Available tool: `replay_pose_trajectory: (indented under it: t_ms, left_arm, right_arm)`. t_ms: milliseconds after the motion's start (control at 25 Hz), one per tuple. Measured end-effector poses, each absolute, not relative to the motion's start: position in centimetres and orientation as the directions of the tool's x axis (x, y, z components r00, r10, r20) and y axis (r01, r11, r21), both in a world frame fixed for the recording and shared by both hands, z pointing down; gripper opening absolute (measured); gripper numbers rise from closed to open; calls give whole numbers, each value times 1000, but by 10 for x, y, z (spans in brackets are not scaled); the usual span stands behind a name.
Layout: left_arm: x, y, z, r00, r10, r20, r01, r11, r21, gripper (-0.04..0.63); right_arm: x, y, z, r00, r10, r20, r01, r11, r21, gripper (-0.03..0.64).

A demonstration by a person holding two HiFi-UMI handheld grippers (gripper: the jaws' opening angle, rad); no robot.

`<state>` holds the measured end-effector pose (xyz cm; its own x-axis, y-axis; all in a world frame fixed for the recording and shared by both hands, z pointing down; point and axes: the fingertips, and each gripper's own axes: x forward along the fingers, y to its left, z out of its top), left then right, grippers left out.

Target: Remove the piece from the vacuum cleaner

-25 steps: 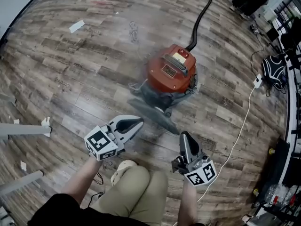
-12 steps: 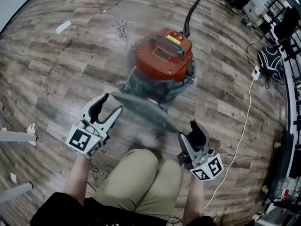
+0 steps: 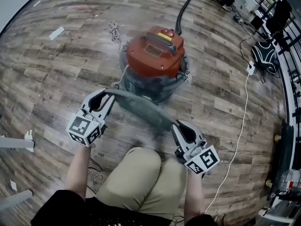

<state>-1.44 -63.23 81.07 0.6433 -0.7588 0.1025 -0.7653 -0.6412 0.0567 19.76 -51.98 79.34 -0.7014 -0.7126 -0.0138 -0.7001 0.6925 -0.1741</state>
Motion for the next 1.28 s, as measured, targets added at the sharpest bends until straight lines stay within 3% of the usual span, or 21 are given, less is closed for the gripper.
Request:
replay_pose_trajectory:
  t_ms: [80, 160, 560, 1280]
  left_arm:
    - [-18, -625, 812, 649, -754, 98, -761, -644, 83, 53]
    - [-21, -611, 811, 668, -739, 87, -744, -660, 102, 25]
    - [-16, -550, 811, 699, -713, 53, -706, -676, 213, 20]
    - [-16, -542, 808, 728, -685, 33, -670, -699, 251, 18]
  right_arm:
    - [196, -516, 791, -710, -703, -33, -687, 703, -184, 42]
    - [190, -506, 791, -740, -672, -32, -659, 734, -164, 37]
    - [180, -484, 792, -794, -607, -26, -600, 790, -121, 34]
    - [175, -475, 793, -833, -553, -27, -547, 830, -113, 34]
